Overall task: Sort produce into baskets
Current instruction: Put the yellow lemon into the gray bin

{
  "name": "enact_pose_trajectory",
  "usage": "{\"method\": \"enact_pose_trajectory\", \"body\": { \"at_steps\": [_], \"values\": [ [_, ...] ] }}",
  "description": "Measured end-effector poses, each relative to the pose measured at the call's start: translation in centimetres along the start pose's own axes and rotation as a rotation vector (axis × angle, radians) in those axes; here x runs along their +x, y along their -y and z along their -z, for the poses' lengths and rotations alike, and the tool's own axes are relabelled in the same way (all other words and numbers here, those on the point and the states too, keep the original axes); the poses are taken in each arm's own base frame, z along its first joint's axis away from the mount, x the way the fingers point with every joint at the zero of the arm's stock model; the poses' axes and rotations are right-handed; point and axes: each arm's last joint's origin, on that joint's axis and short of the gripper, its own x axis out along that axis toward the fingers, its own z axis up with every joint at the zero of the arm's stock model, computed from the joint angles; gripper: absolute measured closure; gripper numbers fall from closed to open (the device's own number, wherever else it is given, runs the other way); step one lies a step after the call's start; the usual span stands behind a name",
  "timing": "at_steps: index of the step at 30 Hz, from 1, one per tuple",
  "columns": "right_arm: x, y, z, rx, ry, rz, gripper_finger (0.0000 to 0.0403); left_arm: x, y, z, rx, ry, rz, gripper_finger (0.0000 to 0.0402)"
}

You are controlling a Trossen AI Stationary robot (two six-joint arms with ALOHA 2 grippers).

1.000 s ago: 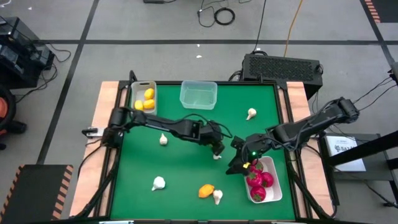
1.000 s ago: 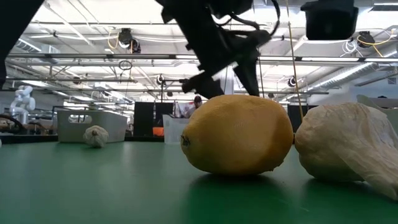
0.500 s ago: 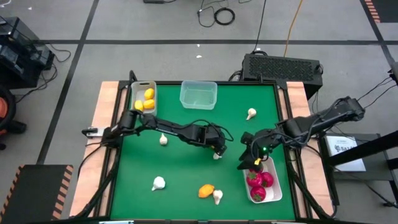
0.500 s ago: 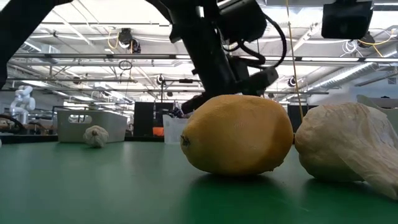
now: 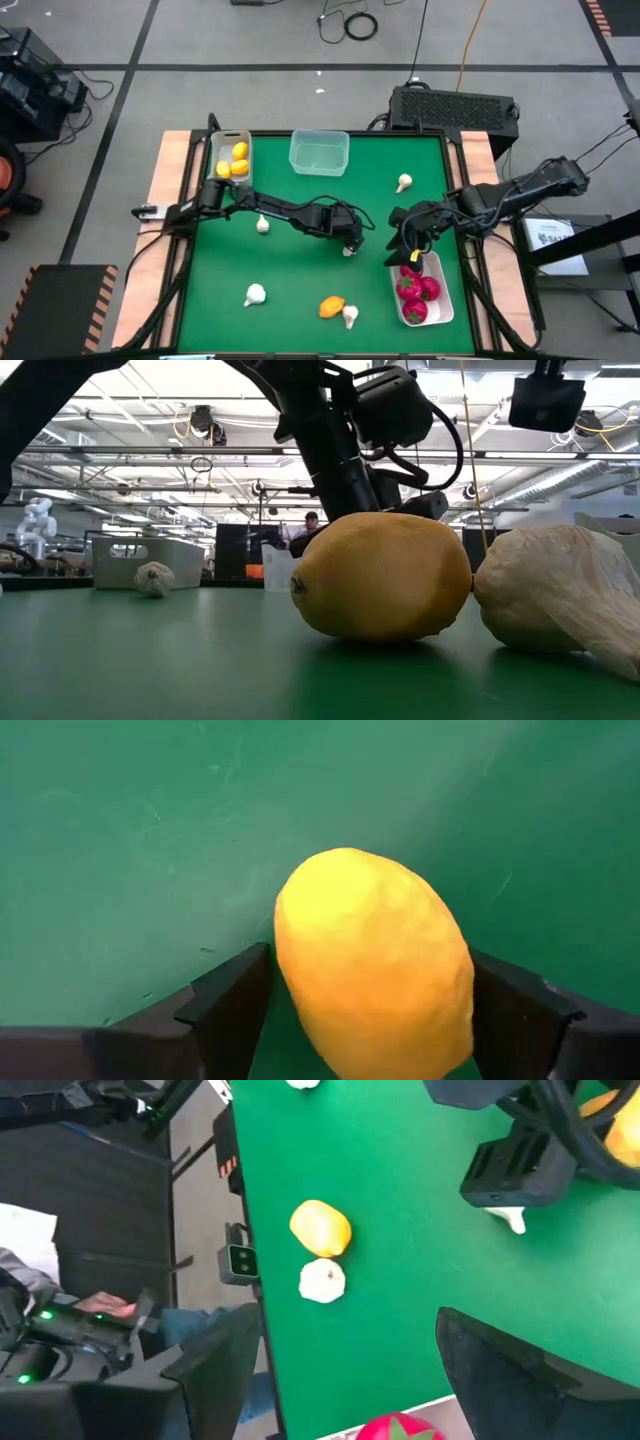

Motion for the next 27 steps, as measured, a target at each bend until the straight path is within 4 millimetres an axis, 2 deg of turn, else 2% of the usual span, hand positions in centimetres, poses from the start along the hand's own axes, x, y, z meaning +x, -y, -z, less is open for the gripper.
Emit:
{"method": "enact_pose_trajectory", "body": {
  "at_steps": [5, 7, 10, 14, 19, 27],
  "values": [
    [0.0, 0.1, -0.1, -0.025, 0.005, 0.005, 0.0110, -0.1, -0.1, 0.1, 0.003, -0.034, 0.014, 0.0164],
    [0.0, 0.1, -0.1, -0.043, 0.005, 0.005, 0.0110, -0.7, -0.1, 0.0, 0.010, -0.061, 0.021, 0.0186],
    [0.0, 0.1, -0.1, -0.067, 0.006, 0.005, 0.0110, -2.3, -0.3, -0.5, 0.032, -0.072, 0.025, 0.0207],
    [0.0, 0.1, -0.2, -0.093, 0.028, 0.015, 0.0110, -5.5, -1.5, -2.5, 0.065, -0.086, 0.043, 0.0203],
    [0.1, -0.1, -0.5, -0.148, 0.076, 0.020, 0.0110, -10.2, -5.5, -5.2, 0.091, -0.149, -0.031, 0.0198],
    [0.2, -0.2, -2.0, -0.159, 0.175, -0.028, 0.0110, -18.1, -14.9, -8.6, 0.133, -0.186, -0.326, 0.0197]
  ]
}}
